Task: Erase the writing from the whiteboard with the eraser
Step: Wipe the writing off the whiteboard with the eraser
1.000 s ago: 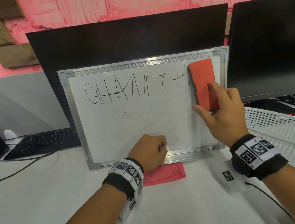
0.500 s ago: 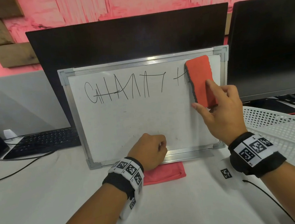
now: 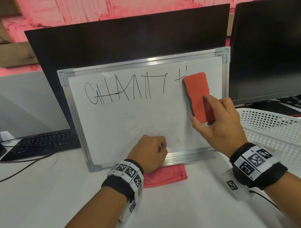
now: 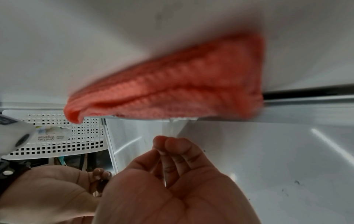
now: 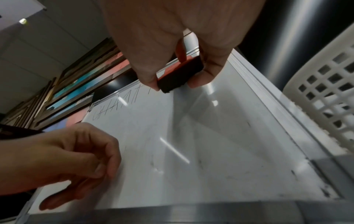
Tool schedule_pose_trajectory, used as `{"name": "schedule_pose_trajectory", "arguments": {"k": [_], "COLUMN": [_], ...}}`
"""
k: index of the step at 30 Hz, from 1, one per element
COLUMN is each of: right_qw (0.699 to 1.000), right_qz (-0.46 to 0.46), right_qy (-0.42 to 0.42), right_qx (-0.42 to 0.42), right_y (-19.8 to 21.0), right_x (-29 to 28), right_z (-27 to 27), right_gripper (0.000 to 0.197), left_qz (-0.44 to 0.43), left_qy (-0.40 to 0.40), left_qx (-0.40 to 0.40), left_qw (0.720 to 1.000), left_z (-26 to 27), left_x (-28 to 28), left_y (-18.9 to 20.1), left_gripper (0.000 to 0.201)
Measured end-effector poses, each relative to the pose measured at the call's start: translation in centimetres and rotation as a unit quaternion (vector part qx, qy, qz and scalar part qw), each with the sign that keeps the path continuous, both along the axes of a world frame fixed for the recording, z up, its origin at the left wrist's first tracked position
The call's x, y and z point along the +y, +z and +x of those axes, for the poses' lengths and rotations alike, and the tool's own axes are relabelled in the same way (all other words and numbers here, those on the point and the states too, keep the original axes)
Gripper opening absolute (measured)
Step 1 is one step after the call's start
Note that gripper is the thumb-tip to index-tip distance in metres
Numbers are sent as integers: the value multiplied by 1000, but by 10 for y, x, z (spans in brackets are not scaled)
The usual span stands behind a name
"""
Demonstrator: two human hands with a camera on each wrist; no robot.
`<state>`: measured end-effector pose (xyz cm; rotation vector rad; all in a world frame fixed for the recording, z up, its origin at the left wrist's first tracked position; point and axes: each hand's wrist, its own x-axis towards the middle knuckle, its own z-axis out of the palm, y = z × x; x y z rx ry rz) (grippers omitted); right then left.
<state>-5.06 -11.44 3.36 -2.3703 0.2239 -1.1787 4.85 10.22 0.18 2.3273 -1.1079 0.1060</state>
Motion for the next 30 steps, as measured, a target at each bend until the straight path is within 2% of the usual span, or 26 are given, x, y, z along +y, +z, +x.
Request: {"name": "schedule_pose_trajectory", "arguments": {"k": [12,17,22,25,30], "right_qw": [1000,997,995,991,968], "right_qz": [3,7,0,5,-6], "right_qy": [8,-2,-35,-82,-123], "right_qx": [-1,78,90,104,220], "right_y": [10,-3,6,14,14], "right_x": [3,10,8,0,-7], "right_z": [8,4,3,1,-5], "right_gripper": [74,66,58,56,59], "left_qz": [0,1,2,6,5], "left_qy": [38,41,44,45,46], "left_qx": [-7,-10,-4,-4,1], "left_qw": [999,999,999,999,999], "left_z": [16,15,15,15,16], "left_x": [38,38,38,37,37], "left_y": [-1,0,0,0,-1], "left_gripper": [15,16,17,17,16]}}
